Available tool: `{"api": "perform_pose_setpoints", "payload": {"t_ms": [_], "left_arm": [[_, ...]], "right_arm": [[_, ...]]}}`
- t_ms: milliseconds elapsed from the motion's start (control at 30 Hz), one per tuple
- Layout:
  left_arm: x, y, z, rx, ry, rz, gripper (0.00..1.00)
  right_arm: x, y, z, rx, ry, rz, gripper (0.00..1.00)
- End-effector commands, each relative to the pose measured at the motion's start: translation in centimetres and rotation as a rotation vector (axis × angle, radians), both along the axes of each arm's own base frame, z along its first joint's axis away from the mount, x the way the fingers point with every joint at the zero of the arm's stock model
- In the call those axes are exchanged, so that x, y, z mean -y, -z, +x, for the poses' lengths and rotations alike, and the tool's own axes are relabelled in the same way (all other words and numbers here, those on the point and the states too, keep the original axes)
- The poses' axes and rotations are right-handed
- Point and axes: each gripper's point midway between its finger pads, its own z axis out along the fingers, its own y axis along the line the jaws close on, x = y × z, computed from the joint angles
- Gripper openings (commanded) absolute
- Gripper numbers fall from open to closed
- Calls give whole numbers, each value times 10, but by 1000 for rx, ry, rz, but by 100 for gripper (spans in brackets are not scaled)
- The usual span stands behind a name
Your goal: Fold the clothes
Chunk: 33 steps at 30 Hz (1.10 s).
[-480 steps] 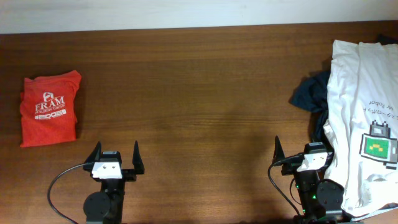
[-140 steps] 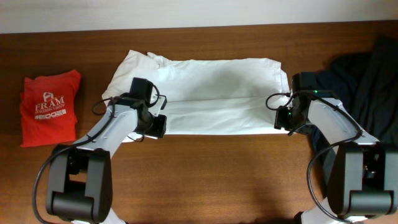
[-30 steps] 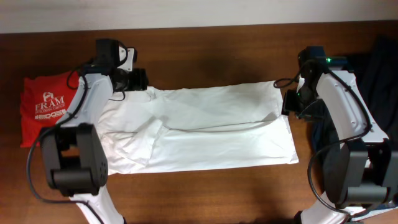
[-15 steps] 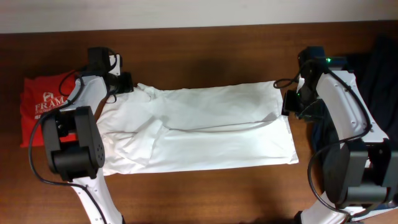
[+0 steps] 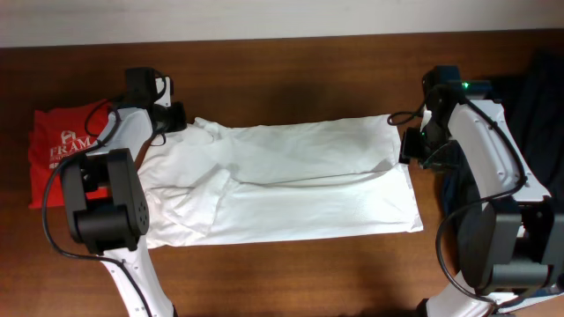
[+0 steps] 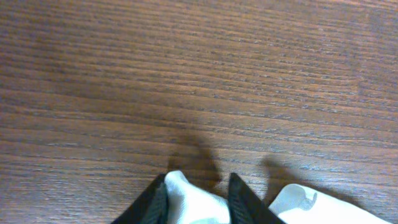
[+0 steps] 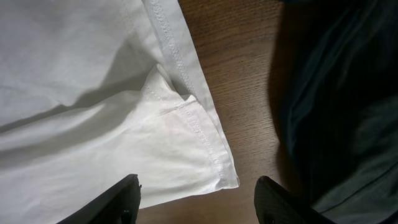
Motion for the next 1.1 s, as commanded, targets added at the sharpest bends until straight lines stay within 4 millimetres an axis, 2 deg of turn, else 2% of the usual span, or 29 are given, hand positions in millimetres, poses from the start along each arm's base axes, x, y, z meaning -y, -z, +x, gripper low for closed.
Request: {"api": "perform_pose_setpoints", "payload": {"t_ms": [0,67,133,200,233,267,300,367,500,600,633,667,700,733,800,833,867,900,933,1000,1067], "left_arm": [[-1,8,1,-9,-2,3,10],[-1,1,6,2,-2,4,0],[0,-10,1,-27,-2,0,0],[2,-13,-22,-117,-2,-8,0],[3,-13,-34,-164,-1,-15,1],[5,-12,-52,-233,-1,-22,1],[9,-10,-62,-274,5,-41,1],[11,-9,-70,-309,6,-50,0],[11,-9,-71,-311,6,-50,0],[11,-9,-70,-309,7,-50,0],[11,-9,-71,-310,7,-50,1],[11,-9,-70,-310,8,-50,0],[11,-9,-70,-307,8,-49,0],[11,-9,-70,-307,7,-49,1],[10,-11,-68,-296,7,-48,1],[10,-17,-64,-280,8,-46,1],[9,-28,-58,-248,8,-43,0],[8,-57,-42,-171,9,-36,0],[7,-71,-37,-140,9,-33,1],[7,-91,-39,-127,7,-32,0],[9,-93,-63,-209,6,-39,0]], "right_arm": [[2,-10,3,33,10,1,63],[2,-10,4,38,10,1,63],[1,-10,17,87,-14,7,63],[-19,-5,47,188,-133,115,63],[-21,0,60,225,-139,126,63],[-21,9,94,324,-147,125,63],[-19,14,119,404,-147,117,64],[-18,30,155,501,-153,105,65],[-16,77,182,526,-154,101,68],[-16,109,184,494,-88,121,67],[-17,116,182,477,-72,126,56],[-17,118,180,468,-68,126,37],[-17,119,178,460,-67,127,9],[-16,122,170,426,-63,129,4],[-15,113,168,422,-62,126,4],[-15,101,172,445,-63,123,4],[-13,81,177,474,-63,109,4],[-6,51,178,488,-57,70,4],[-3,37,177,487,-53,50,4],[3,7,164,450,-43,14,4],[2,-18,132,357,-41,18,4]]}}
